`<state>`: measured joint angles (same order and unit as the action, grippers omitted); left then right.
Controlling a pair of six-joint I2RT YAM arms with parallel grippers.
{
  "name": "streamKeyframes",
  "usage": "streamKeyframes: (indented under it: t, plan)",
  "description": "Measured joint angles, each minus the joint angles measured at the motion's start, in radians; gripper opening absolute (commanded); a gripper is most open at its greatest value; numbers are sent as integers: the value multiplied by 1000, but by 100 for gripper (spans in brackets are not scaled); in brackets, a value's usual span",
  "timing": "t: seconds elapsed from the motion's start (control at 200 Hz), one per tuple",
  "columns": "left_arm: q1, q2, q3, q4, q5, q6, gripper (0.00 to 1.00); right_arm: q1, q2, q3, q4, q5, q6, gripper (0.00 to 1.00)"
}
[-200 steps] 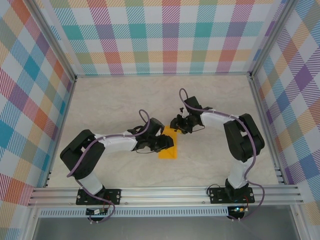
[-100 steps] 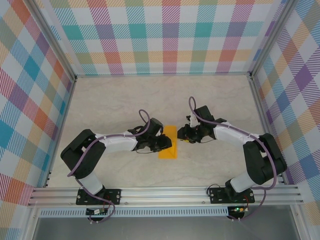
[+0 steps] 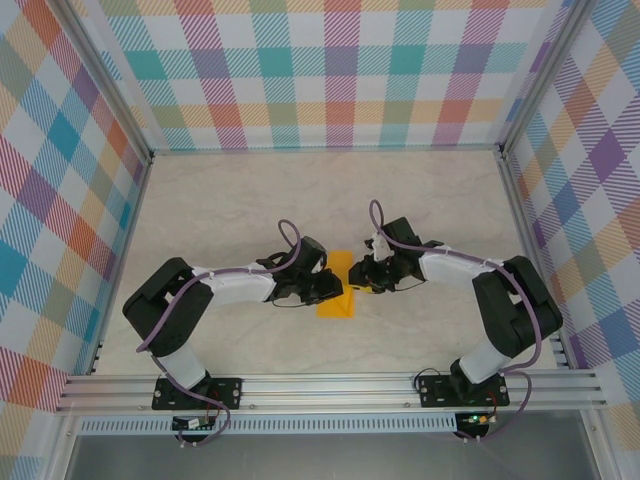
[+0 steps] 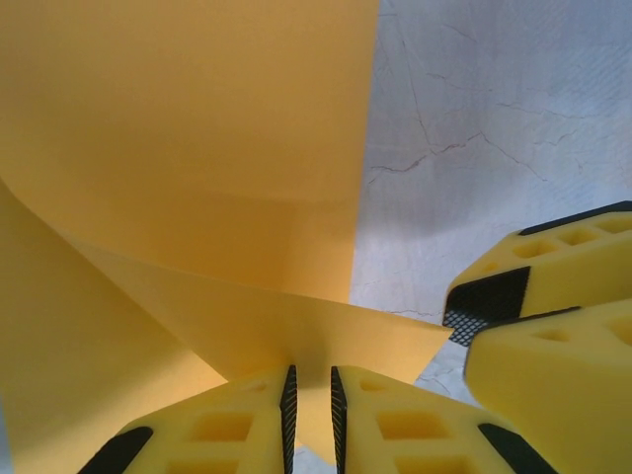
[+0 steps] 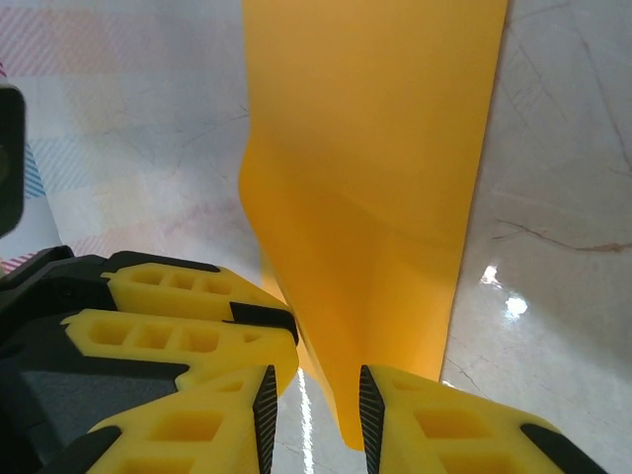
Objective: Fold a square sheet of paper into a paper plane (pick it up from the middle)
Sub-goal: Fold the triangle a second time at the center of the table.
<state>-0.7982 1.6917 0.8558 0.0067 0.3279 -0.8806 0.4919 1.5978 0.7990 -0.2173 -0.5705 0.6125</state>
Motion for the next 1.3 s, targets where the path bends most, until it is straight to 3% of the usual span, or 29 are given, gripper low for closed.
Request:
streamKeyframes:
  t: [0.28,0.575,1.3]
  plan:
    - [0,3,3,-1,0,0,17,1,31,-1,0,-18,0,27]
    - [0,3,7,0,1,0,18,1,44,-1,6,-8,-2,9]
    - [0,53,13,103,70,-17,17,1,120,58,-11,62,-54,9]
